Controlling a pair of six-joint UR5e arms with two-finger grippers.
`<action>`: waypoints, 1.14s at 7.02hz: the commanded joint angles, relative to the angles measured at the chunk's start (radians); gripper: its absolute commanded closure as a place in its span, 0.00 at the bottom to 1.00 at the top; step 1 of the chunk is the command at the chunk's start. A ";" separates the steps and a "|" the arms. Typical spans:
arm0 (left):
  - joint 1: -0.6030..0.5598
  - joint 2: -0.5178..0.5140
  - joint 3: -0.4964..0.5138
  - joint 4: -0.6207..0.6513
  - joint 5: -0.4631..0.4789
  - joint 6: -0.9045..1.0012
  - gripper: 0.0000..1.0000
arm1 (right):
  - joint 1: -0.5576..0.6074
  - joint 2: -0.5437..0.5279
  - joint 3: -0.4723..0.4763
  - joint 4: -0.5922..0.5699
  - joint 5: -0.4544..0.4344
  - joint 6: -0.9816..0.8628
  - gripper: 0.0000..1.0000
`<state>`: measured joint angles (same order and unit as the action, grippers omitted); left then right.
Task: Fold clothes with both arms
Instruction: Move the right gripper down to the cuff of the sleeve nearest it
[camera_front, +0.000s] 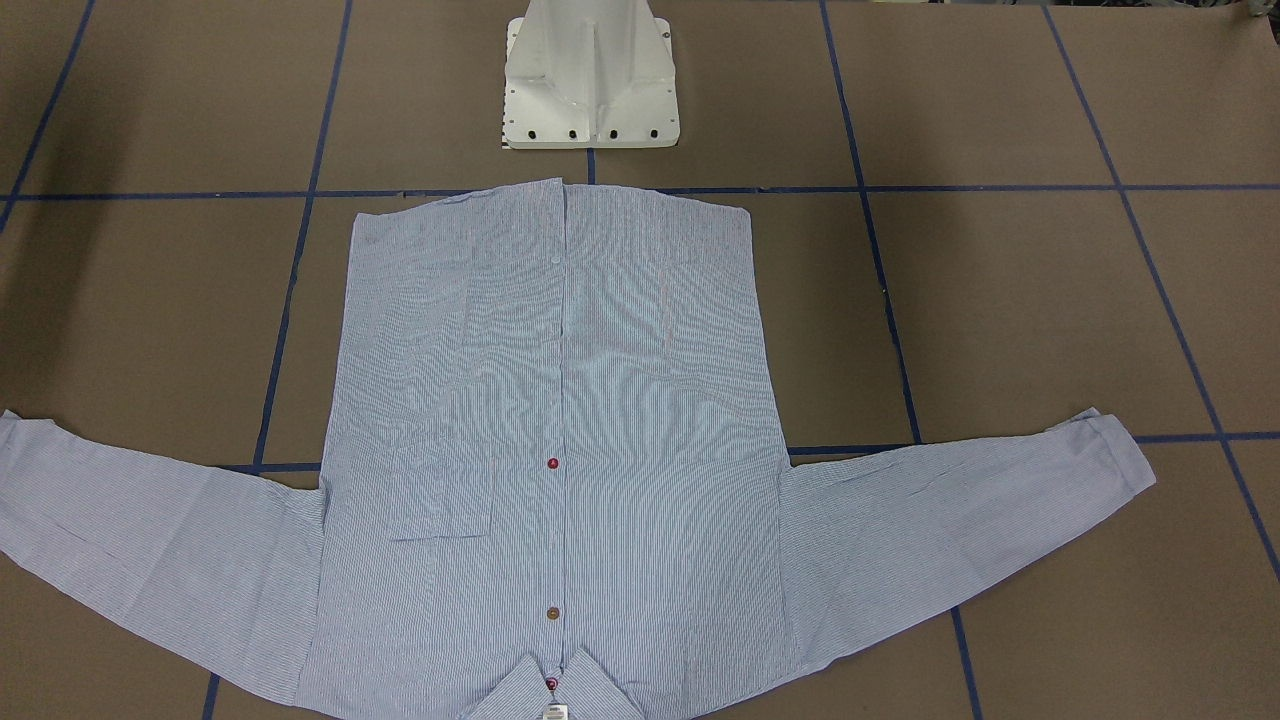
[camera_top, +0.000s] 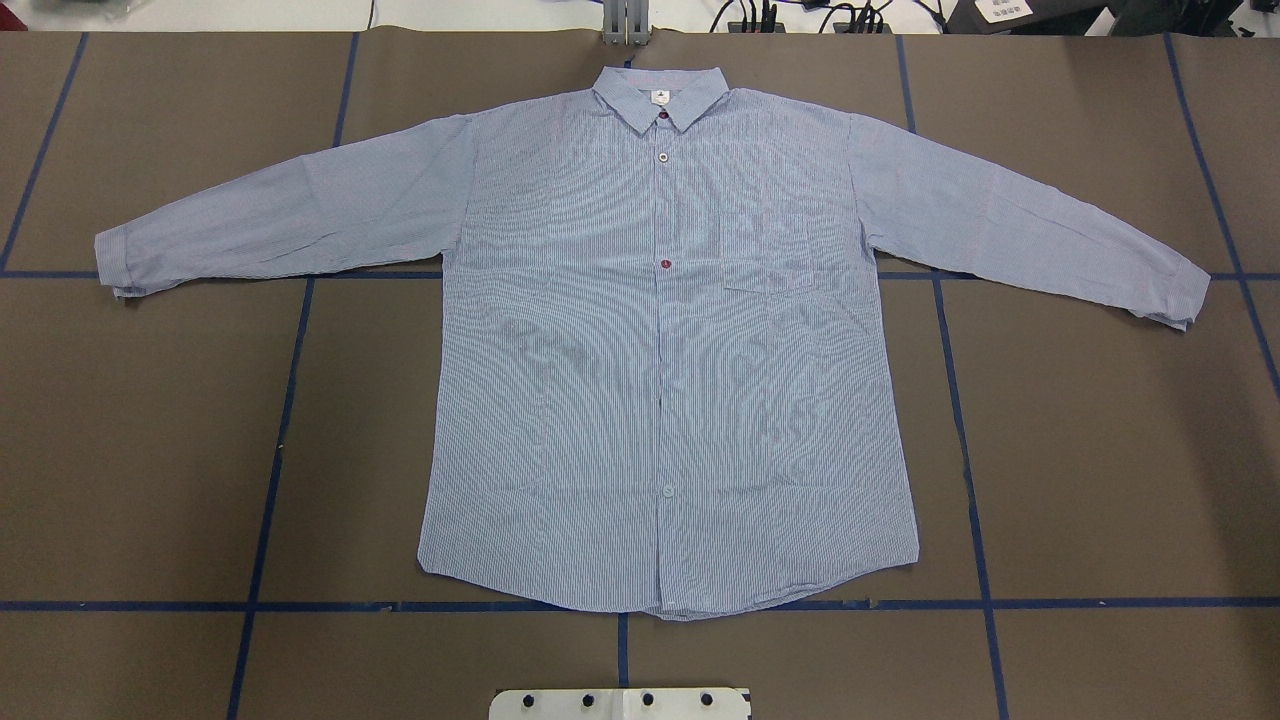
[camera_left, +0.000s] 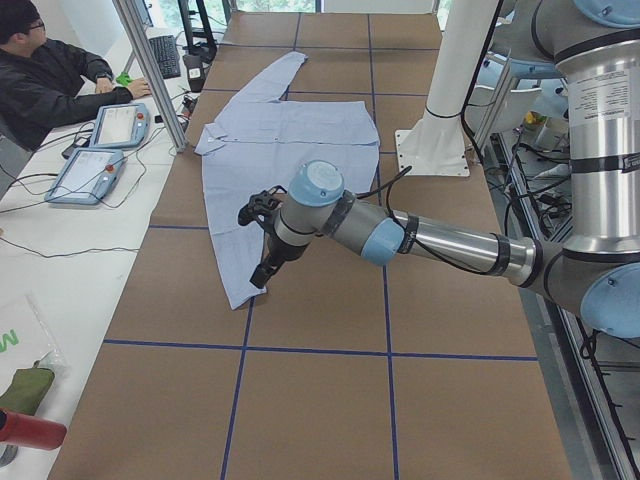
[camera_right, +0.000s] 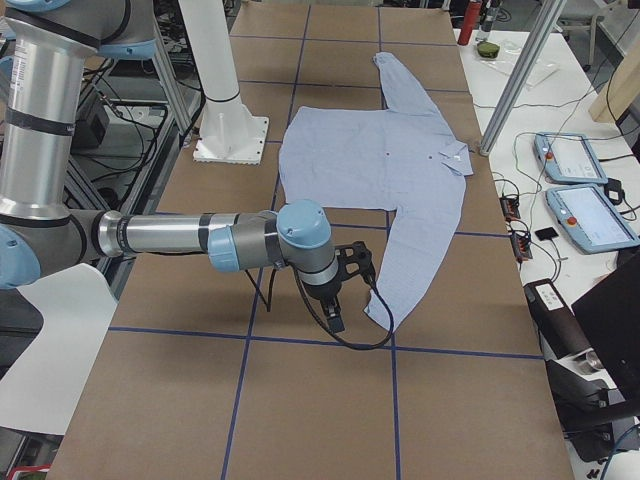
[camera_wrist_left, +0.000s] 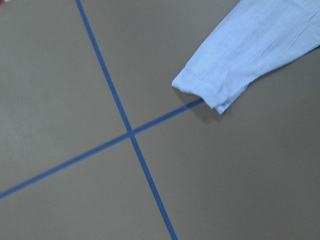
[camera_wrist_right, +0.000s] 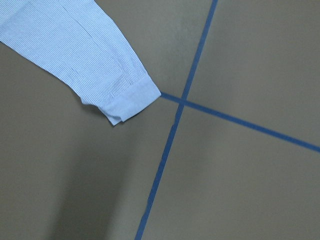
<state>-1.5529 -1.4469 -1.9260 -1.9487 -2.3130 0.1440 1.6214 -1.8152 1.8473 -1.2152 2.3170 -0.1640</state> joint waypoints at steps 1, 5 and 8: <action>0.000 -0.065 0.050 -0.085 -0.002 -0.100 0.00 | 0.000 0.036 -0.063 0.039 0.066 0.096 0.00; -0.001 -0.061 0.048 -0.085 -0.005 -0.099 0.00 | -0.255 0.088 -0.222 0.454 -0.098 0.736 0.01; -0.001 -0.052 0.038 -0.085 -0.005 -0.099 0.00 | -0.426 0.184 -0.487 0.776 -0.286 1.081 0.06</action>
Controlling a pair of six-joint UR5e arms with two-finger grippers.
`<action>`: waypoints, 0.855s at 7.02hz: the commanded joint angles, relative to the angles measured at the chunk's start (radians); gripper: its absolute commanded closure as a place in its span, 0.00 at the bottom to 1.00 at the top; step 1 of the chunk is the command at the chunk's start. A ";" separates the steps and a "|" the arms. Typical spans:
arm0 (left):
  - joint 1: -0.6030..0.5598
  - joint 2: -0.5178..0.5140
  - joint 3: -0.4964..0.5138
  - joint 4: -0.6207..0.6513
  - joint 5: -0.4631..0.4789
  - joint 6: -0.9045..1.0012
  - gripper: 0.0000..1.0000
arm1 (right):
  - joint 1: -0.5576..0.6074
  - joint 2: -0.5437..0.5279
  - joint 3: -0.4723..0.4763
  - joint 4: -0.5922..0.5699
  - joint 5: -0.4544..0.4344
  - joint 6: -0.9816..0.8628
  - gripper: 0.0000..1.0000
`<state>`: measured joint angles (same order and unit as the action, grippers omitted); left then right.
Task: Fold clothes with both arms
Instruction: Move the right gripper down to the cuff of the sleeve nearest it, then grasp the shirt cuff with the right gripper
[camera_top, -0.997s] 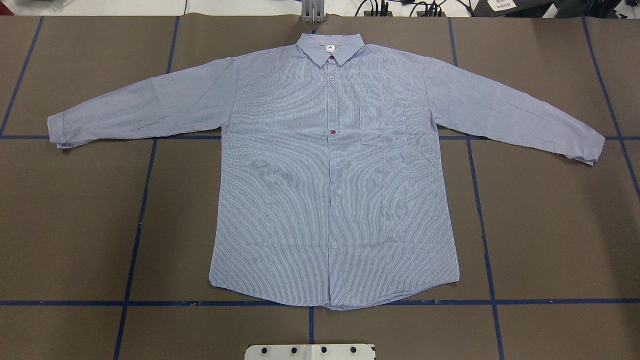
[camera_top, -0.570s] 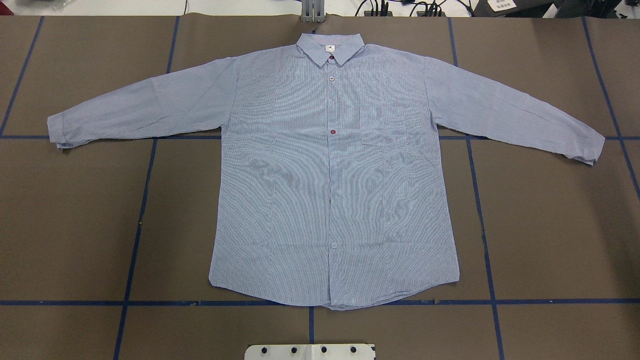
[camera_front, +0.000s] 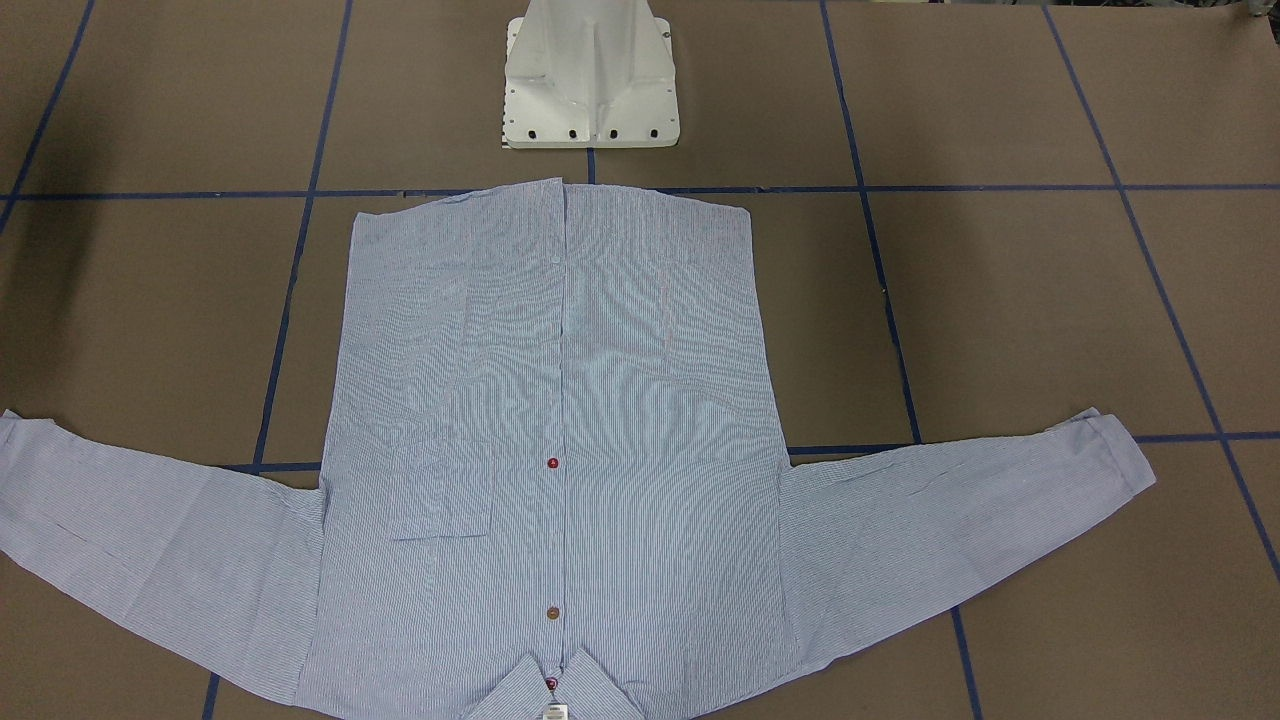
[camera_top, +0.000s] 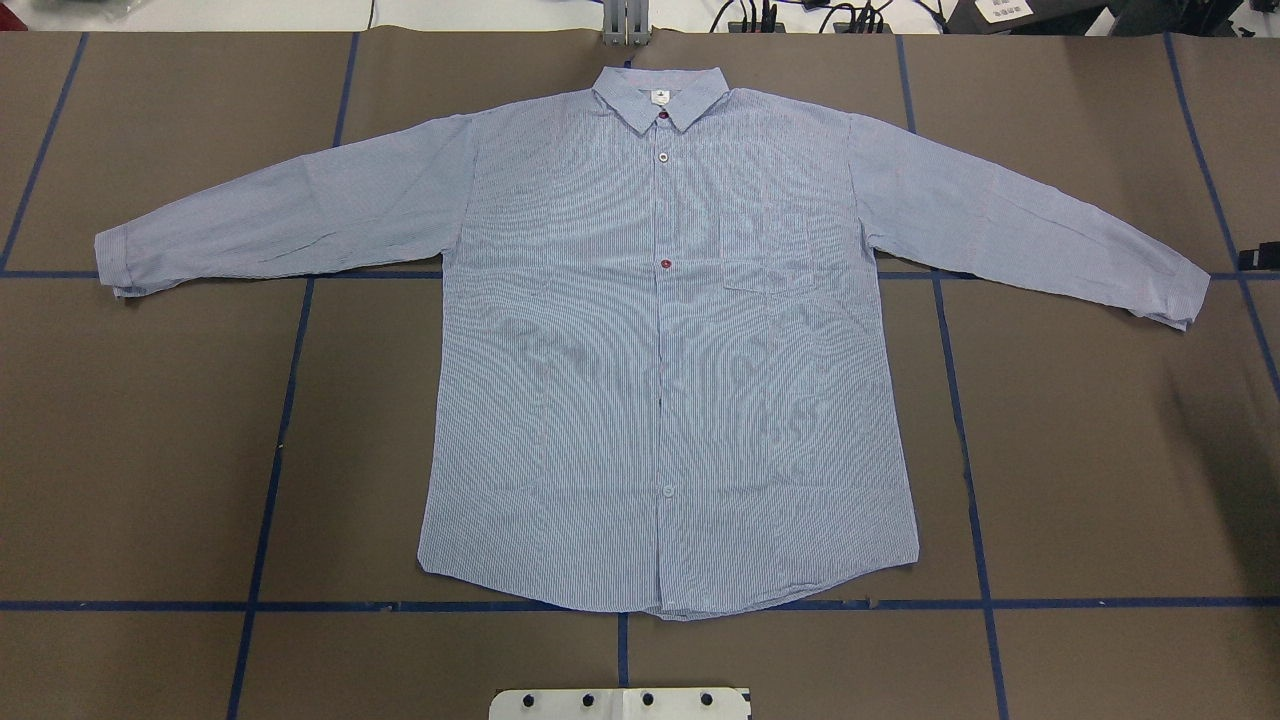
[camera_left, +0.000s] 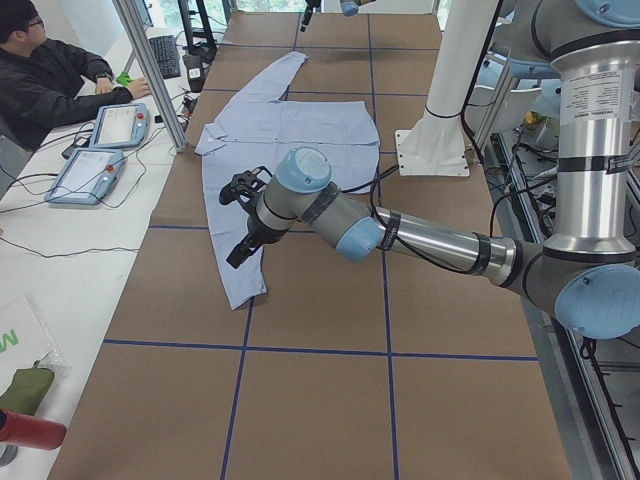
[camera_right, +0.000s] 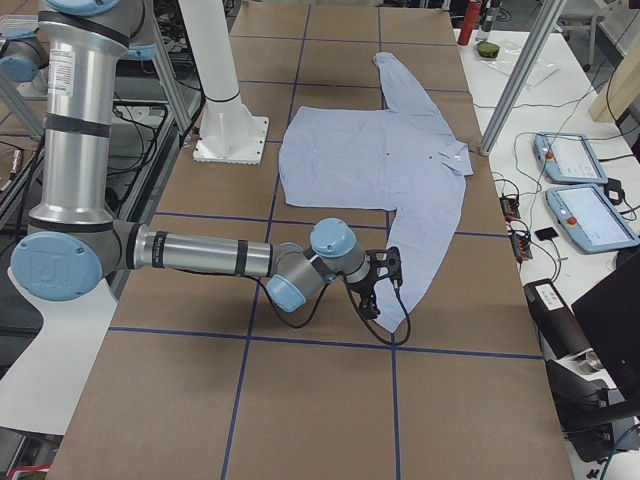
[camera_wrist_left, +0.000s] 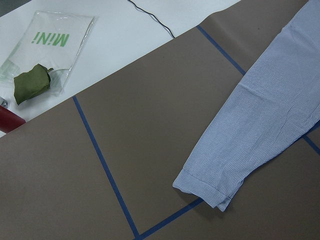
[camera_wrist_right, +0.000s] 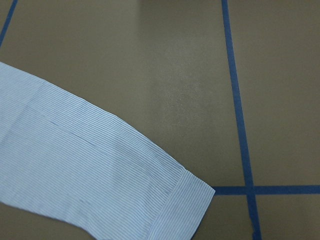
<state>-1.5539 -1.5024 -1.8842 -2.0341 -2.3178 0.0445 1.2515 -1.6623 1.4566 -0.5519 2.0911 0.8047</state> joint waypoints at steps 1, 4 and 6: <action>0.000 0.004 -0.004 0.000 0.000 0.000 0.00 | -0.117 0.032 -0.114 0.134 -0.157 0.170 0.10; 0.000 0.004 -0.004 0.000 0.000 0.002 0.00 | -0.165 0.029 -0.146 0.168 -0.194 0.206 0.26; 0.000 0.004 -0.004 0.000 0.000 0.002 0.00 | -0.187 0.029 -0.159 0.181 -0.206 0.206 0.34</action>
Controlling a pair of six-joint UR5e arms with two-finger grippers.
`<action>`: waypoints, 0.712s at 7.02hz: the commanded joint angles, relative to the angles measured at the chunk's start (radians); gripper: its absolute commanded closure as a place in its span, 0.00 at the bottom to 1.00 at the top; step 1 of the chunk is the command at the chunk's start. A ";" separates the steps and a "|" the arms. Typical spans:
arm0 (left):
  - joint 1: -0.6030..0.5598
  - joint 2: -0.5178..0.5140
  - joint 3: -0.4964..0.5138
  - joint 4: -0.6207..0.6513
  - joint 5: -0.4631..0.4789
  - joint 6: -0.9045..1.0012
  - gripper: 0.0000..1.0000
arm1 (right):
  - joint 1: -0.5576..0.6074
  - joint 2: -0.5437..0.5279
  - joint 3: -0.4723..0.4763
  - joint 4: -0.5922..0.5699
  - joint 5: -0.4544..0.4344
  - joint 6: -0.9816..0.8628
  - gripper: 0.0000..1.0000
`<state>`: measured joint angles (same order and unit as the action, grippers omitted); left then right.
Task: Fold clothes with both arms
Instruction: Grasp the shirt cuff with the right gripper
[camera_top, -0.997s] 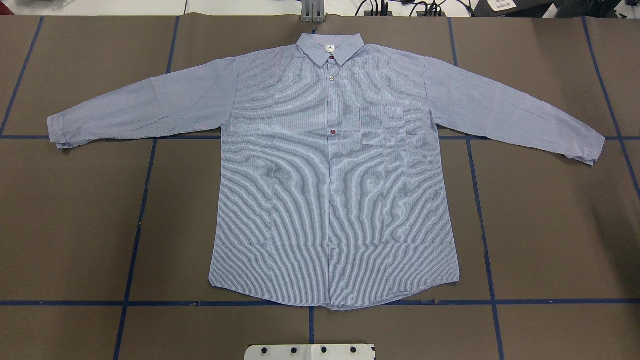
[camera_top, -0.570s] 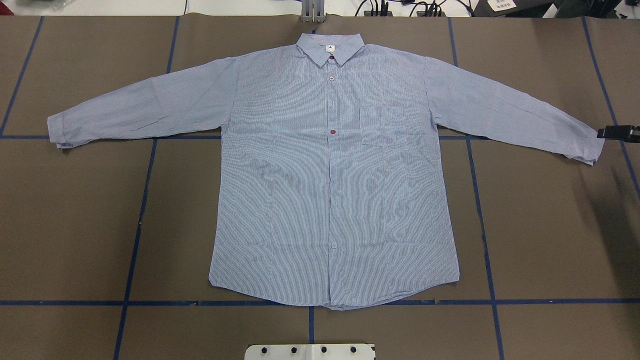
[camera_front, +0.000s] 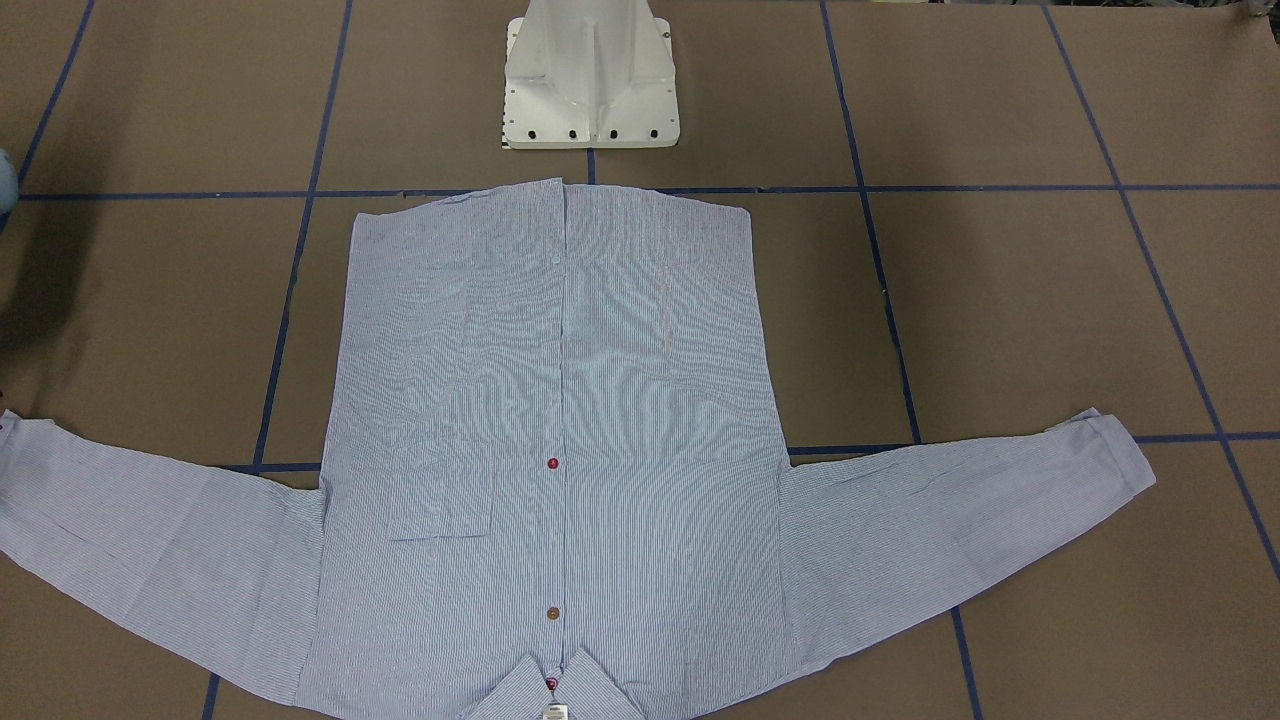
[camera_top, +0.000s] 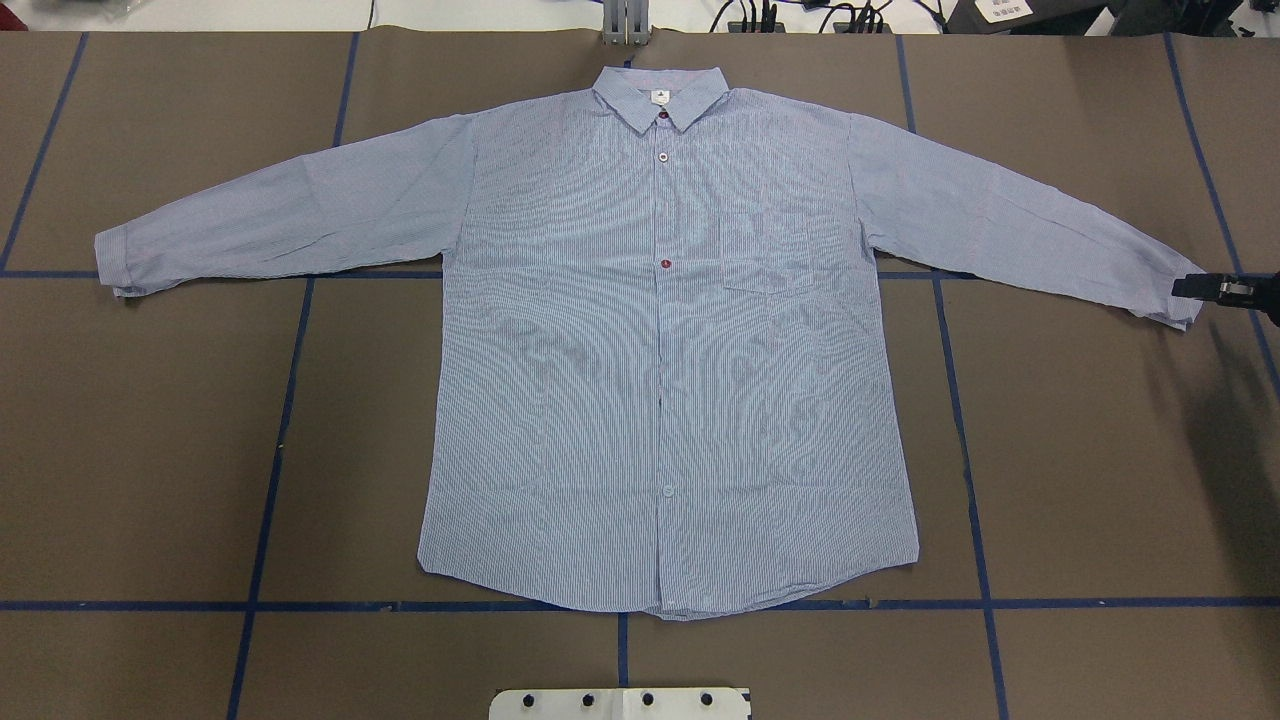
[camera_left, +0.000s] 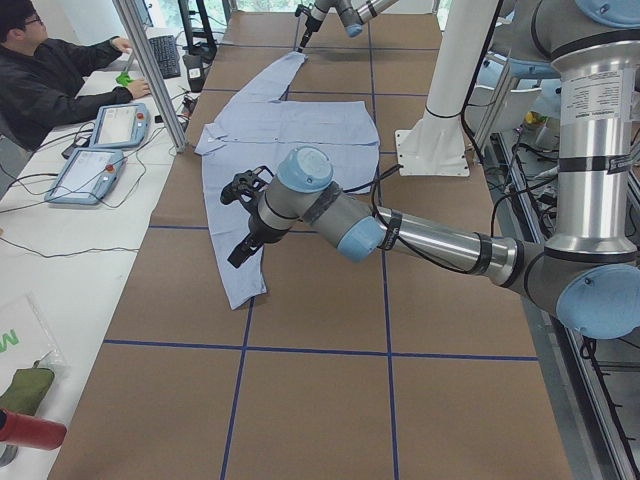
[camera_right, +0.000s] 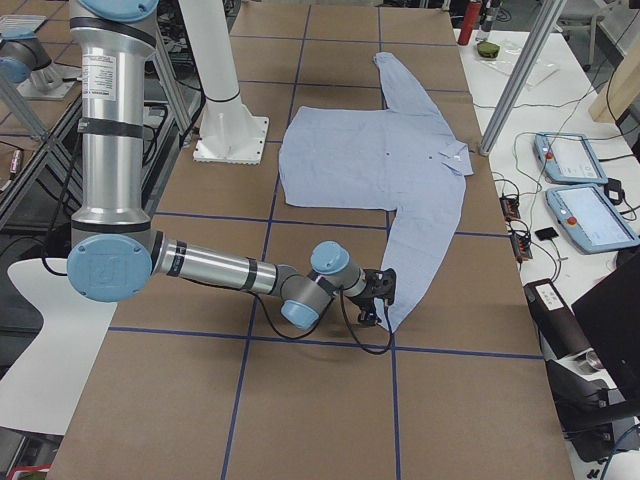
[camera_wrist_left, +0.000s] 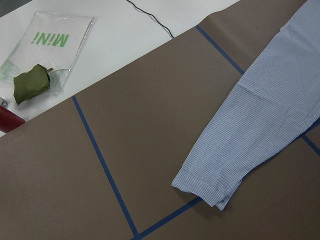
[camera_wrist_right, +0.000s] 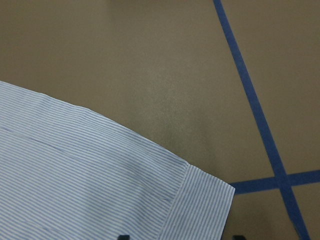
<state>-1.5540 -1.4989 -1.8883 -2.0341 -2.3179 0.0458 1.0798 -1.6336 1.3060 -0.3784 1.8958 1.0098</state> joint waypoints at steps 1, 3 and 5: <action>0.000 0.000 0.000 0.000 0.000 0.000 0.00 | -0.038 0.000 -0.011 0.007 -0.041 0.001 0.34; 0.000 -0.001 0.005 0.000 0.000 0.000 0.00 | -0.054 0.000 -0.011 0.009 -0.057 0.003 0.43; 0.000 -0.001 0.006 0.000 0.000 0.000 0.00 | -0.060 0.001 -0.010 0.009 -0.057 0.003 0.61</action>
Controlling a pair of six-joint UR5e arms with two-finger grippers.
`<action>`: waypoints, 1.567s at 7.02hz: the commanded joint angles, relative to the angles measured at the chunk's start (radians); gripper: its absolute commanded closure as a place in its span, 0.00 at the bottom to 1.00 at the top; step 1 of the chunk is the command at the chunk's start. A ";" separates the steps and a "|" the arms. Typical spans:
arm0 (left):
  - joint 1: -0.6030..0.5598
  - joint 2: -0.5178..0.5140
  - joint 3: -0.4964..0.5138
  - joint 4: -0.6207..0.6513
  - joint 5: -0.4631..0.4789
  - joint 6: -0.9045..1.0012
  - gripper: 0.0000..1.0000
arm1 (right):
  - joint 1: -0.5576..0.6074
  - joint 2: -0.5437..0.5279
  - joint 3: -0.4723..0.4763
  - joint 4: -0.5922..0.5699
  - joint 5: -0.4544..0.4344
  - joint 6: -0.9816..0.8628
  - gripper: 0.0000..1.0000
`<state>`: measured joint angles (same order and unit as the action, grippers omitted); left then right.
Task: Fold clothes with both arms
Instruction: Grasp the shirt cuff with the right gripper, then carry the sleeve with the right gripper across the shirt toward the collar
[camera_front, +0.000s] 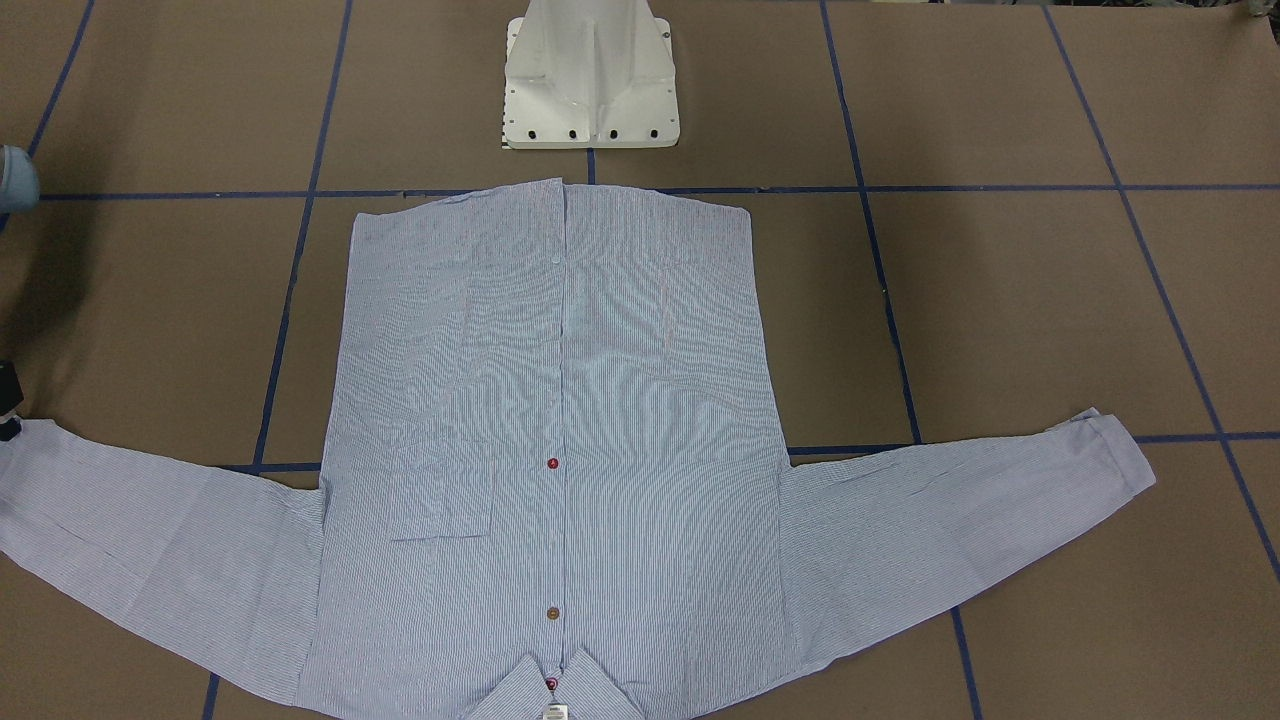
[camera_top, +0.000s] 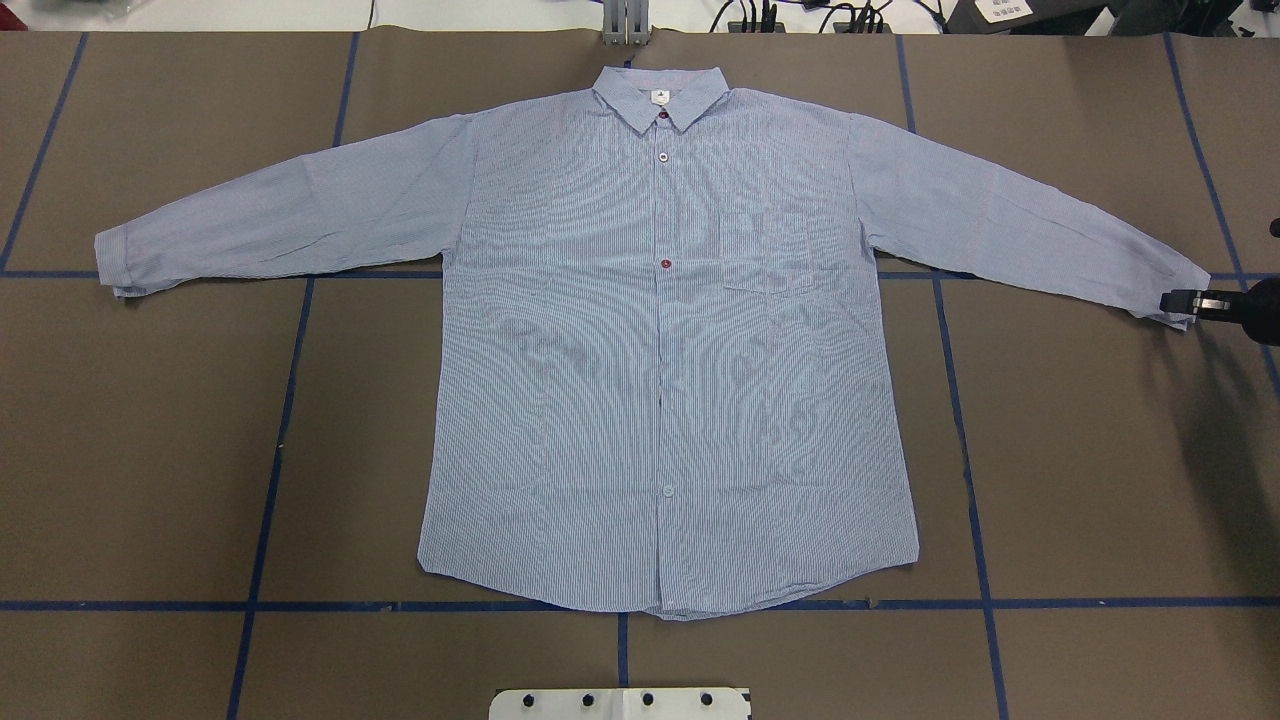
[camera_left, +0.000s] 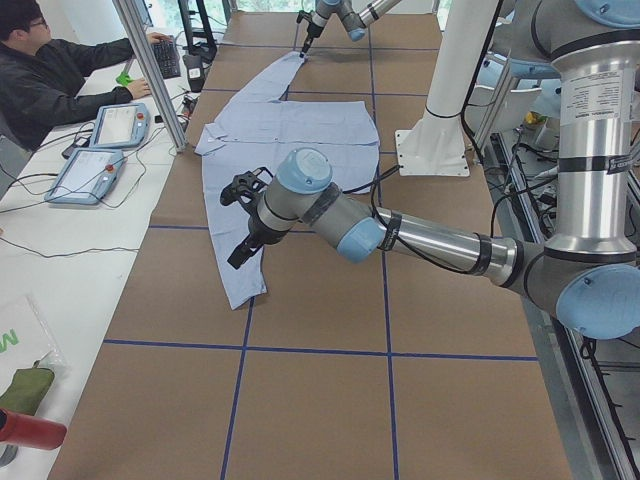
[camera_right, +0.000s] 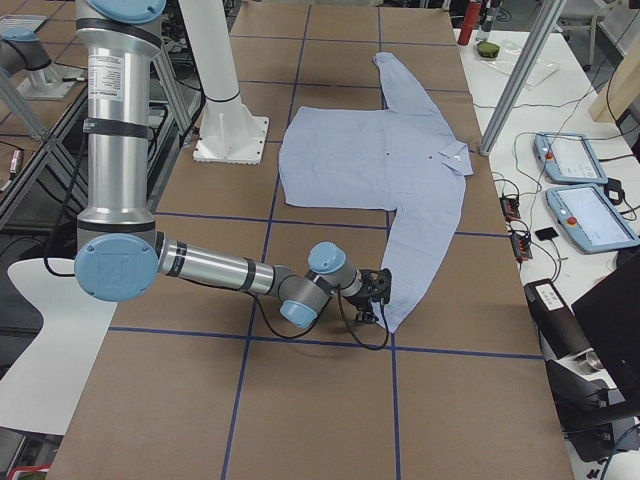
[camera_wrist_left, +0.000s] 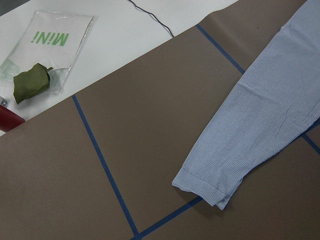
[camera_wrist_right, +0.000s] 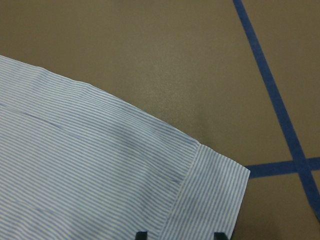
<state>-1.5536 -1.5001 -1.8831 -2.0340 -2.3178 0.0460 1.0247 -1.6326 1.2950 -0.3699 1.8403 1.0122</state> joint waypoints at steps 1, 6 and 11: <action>0.000 0.000 0.004 0.000 0.000 0.000 0.00 | -0.011 0.000 0.000 -0.001 -0.001 0.000 0.74; 0.000 0.006 0.007 -0.024 0.000 0.000 0.00 | 0.003 0.032 0.136 -0.065 0.045 -0.003 1.00; 0.000 0.008 0.007 -0.026 0.000 -0.003 0.00 | -0.088 0.602 0.178 -0.354 -0.026 0.083 1.00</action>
<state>-1.5539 -1.4926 -1.8761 -2.0589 -2.3178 0.0441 0.9882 -1.1737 1.4805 -0.6766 1.8671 1.0495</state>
